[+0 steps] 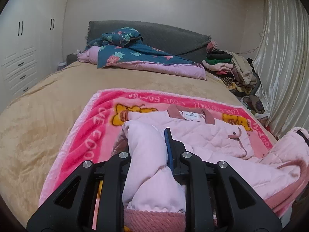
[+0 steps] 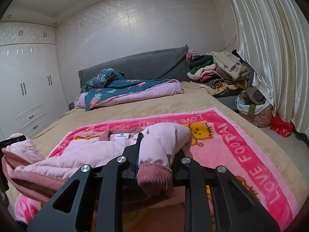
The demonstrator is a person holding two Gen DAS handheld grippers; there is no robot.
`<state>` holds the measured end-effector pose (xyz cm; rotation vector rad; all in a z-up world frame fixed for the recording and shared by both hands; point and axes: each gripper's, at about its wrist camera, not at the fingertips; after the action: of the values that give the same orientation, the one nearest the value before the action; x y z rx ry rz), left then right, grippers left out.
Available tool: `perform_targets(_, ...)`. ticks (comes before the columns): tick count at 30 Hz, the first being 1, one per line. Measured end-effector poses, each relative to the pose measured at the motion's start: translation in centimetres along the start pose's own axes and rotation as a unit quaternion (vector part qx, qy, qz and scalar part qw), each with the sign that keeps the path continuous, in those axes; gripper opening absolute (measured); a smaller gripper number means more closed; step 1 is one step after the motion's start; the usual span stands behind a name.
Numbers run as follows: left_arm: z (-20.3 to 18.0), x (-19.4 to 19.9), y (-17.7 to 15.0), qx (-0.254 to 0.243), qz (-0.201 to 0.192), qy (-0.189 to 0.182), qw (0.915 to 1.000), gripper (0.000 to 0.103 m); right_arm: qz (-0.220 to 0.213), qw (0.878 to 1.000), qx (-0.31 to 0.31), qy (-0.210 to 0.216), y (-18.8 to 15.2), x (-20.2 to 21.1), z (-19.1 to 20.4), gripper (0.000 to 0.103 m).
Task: Fold large clothes
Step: 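Lift the hem with both grippers and fold it toward the collar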
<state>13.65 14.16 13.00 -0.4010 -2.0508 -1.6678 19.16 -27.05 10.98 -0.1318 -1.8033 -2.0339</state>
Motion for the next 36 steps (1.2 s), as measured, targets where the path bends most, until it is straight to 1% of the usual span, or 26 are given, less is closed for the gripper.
perform_targets(14, -0.4, -4.2, 0.9, -0.008, -0.017, 0.028, 0.9994, 0.013, 0.014, 0.999, -0.002, -0.037, 0.8, -6.9, -0.3, 0.020)
perform_targets(20, 0.3, -5.9, 0.9, 0.003, -0.017, 0.035, 0.9992, 0.014, 0.028, 0.998, 0.002, -0.059, 0.8, -10.4, -0.4, 0.020)
perform_targets(23, 0.5, -6.5, 0.9, 0.012, -0.020, 0.036, 0.9991, 0.016, 0.037, 0.997, 0.002, -0.070, 0.8, -12.3, -0.4, 0.020)
perform_targets(26, 0.4, -7.1, 0.8, 0.018, -0.024, 0.035, 0.9990, 0.021, 0.049, 0.996, 0.004, -0.080, 0.6, -14.0, -0.3, 0.020)
perform_targets(29, 0.5, -7.4, 0.9, 0.027, -0.029, 0.027, 0.9988, 0.031, 0.062, 0.994, 0.006, -0.090, 0.4, -15.8, -0.2, 0.020)
perform_targets(30, 0.5, -7.4, 1.0, 0.033, -0.032, 0.021, 0.9987, 0.035, 0.066, 0.993, 0.007, -0.095, 0.3, -16.5, -0.1, 0.020)
perform_targets(31, 0.6, -7.4, 1.1, 0.038, -0.034, 0.014, 0.9986, 0.049, 0.069, 0.993, 0.005, -0.098, 0.2, -17.1, -0.2, 0.020)
perform_targets(32, 0.6, -7.3, 1.2, 0.051, -0.035, -0.002, 0.9981, 0.054, 0.072, 0.992, 0.005, -0.100, 0.2, -17.7, -0.2, 0.020)
perform_targets(35, 0.0, -6.4, 1.6, 0.071, -0.054, -0.014, 0.9959, 0.061, 0.078, 0.991, 0.009, -0.113, -0.2, -19.0, 0.1, 0.020)
perform_targets(36, -0.2, -6.1, 1.6, 0.075, -0.062, -0.019, 0.9951, 0.065, 0.079, 0.990, 0.009, -0.115, -0.4, -19.3, 0.3, 0.020)
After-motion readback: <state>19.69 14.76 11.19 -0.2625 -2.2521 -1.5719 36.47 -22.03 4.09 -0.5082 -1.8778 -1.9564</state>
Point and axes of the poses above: each gripper's, at about its wrist camera, not at the fingertips, and x roughly against the way its jaws point, z to its left, y to its top, and after that the axes turned 2 degrees about -y, right-handed
